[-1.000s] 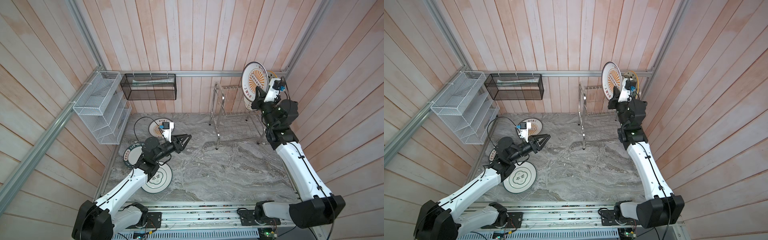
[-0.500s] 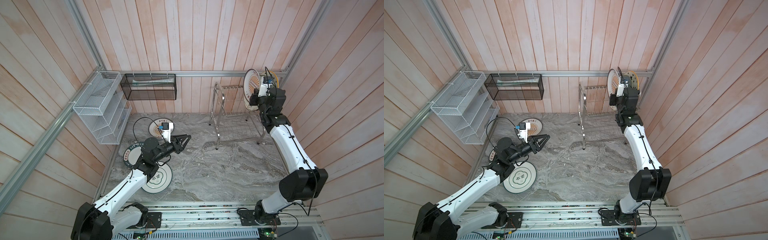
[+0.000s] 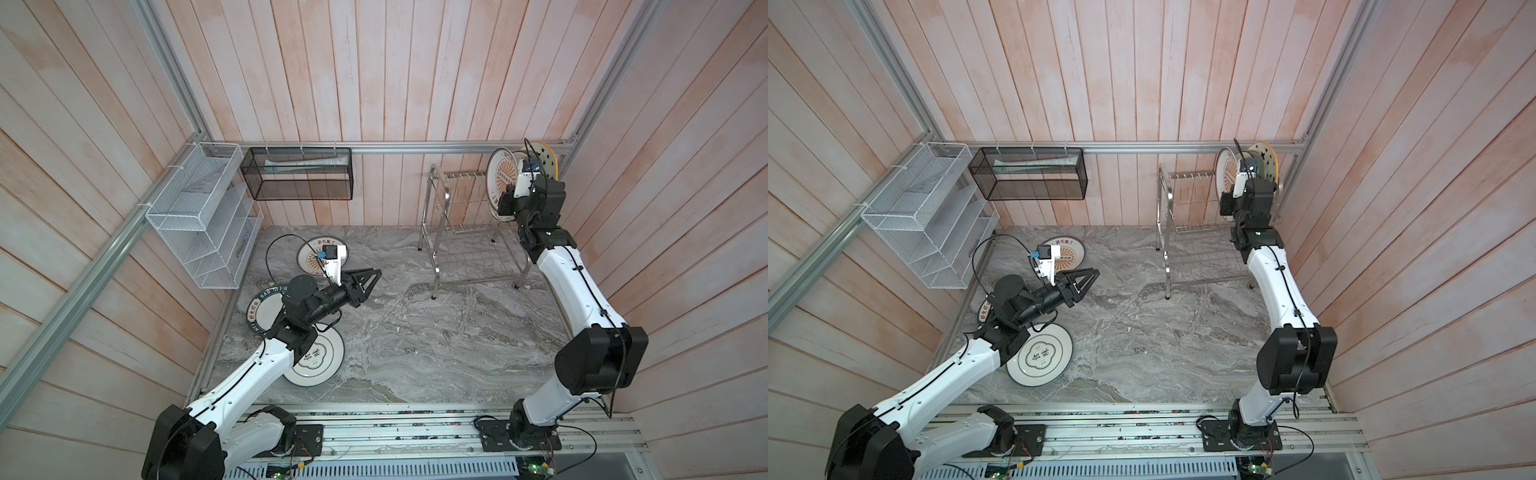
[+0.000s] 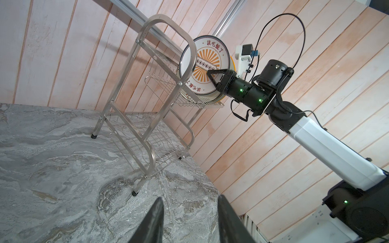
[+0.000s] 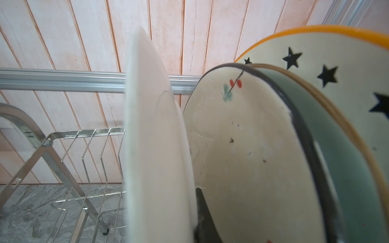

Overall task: Load the plates into the dish rack
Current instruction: 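Lower the sunburst plate into the rack slot beside the berry plate with the right gripper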

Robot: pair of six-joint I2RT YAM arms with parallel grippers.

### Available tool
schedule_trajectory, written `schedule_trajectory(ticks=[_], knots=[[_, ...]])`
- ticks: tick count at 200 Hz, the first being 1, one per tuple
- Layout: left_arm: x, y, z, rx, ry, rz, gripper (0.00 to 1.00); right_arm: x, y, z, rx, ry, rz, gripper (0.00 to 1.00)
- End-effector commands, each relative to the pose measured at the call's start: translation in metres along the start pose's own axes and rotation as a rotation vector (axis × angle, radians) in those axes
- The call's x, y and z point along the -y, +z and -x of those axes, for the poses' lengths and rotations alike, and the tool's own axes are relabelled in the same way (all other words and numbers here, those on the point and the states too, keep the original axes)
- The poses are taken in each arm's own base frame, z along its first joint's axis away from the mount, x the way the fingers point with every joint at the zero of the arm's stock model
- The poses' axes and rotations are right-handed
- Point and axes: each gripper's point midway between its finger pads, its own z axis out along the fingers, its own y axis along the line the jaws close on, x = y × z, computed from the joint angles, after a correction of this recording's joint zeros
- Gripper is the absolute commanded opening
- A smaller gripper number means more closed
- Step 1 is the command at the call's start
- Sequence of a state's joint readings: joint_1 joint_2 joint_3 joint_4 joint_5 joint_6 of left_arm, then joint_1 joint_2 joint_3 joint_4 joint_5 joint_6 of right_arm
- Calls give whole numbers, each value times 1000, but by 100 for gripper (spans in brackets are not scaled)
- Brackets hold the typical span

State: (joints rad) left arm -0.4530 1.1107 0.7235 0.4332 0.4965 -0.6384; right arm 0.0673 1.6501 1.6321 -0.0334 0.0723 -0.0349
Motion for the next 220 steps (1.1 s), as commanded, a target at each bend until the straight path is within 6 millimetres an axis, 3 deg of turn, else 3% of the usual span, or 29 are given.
schedule_trajectory(ticks=[1, 109, 202, 220], knots=[[-2, -2, -3, -1, 17, 9, 43, 1, 4, 6, 32, -15, 21, 0], [-3, 0, -3, -4, 17, 10, 43, -7, 17, -18, -30, -25, 58, 0], [-1, 0, -2, -1, 14, 3, 43, -5, 12, -16, -41, -18, 50, 4], [0, -1, -2, 0, 15, 2, 43, -7, 11, -18, -46, -23, 62, 0]])
